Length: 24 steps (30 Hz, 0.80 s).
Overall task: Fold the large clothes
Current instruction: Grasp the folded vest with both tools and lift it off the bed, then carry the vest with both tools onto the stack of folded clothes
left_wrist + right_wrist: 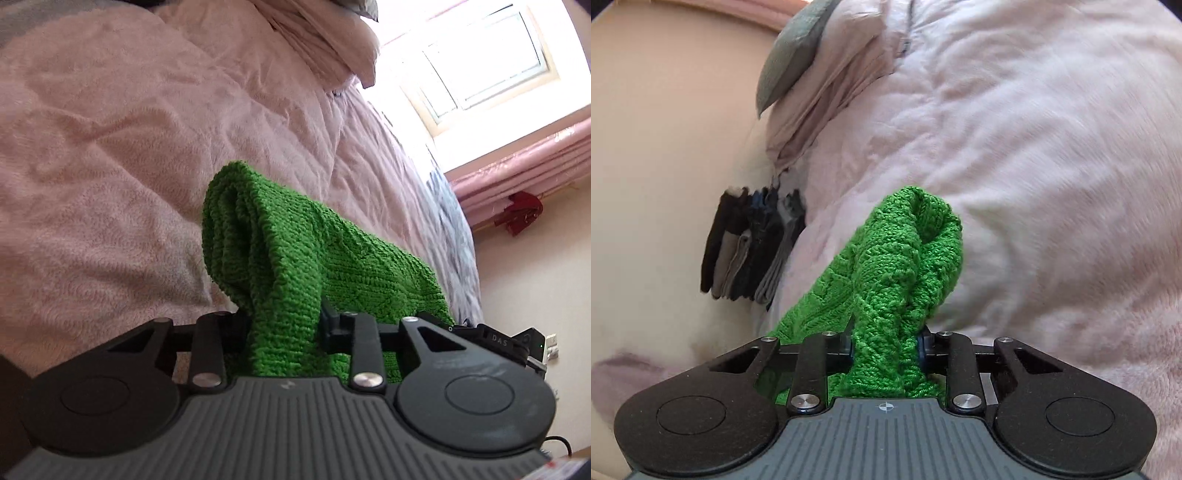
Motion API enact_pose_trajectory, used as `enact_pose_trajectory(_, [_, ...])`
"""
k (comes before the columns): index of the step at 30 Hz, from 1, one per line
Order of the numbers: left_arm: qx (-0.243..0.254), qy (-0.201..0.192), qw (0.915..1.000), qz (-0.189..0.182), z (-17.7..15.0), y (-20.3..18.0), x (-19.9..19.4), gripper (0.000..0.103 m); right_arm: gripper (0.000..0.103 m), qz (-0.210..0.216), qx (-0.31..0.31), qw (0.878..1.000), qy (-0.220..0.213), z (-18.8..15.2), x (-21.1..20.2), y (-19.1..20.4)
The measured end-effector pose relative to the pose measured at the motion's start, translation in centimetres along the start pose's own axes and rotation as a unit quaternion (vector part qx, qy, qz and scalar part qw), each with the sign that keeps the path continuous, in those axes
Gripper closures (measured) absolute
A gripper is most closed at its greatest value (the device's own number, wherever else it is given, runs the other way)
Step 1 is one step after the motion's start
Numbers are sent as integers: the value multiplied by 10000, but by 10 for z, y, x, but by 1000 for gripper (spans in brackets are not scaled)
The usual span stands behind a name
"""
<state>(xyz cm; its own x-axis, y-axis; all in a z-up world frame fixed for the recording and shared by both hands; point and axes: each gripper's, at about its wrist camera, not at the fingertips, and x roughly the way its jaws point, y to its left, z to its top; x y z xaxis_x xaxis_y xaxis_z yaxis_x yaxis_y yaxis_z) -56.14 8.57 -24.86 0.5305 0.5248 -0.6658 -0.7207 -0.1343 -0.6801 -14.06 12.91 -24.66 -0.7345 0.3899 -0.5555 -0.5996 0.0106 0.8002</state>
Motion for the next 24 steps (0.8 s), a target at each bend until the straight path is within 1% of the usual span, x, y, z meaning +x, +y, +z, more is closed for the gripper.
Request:
enact_pose_trajectory(3, [-191, -419, 9989, 57, 13, -19, -53, 75, 79, 203, -272, 9991, 255, 21, -1, 58])
enact_pose_trajectory(6, [-331, -888, 9953, 177, 34, -27, -101, 75, 79, 409, -572, 9965, 453, 38, 20, 116])
enact_pose_trajectory(8, [-422, -1173, 9919, 257, 55, -24, -124, 75, 79, 571, -753, 9940, 558, 44, 44, 152])
enact_pose_trajectory(12, [-531, -1626, 9844, 416, 116, -4, -162, 75, 79, 815, -1051, 9883, 748, 64, 112, 226])
enact_pose_trajectory(14, [-531, -1831, 9806, 447, 156, 11, -180, 75, 79, 946, -1164, 9857, 770, 76, 148, 262])
enact_pose_trajectory(16, [-506, -2025, 9770, 445, 202, 28, -199, 75, 79, 1085, -1304, 9827, 741, 92, 190, 304])
enact_pose_trajectory(19, [-438, -2234, 9726, 468, 279, 50, -222, 75, 79, 1231, -1466, 9793, 656, 116, 250, 366])
enact_pose_trajectory(20, [-397, -2308, 9710, 477, 310, 57, -230, 75, 79, 1269, -1498, 9785, 628, 125, 270, 386])
enact_pose_trajectory(24, [-216, -2561, 9654, 444, 415, 84, -252, 75, 79, 1438, -1608, 9749, 551, 170, 350, 458])
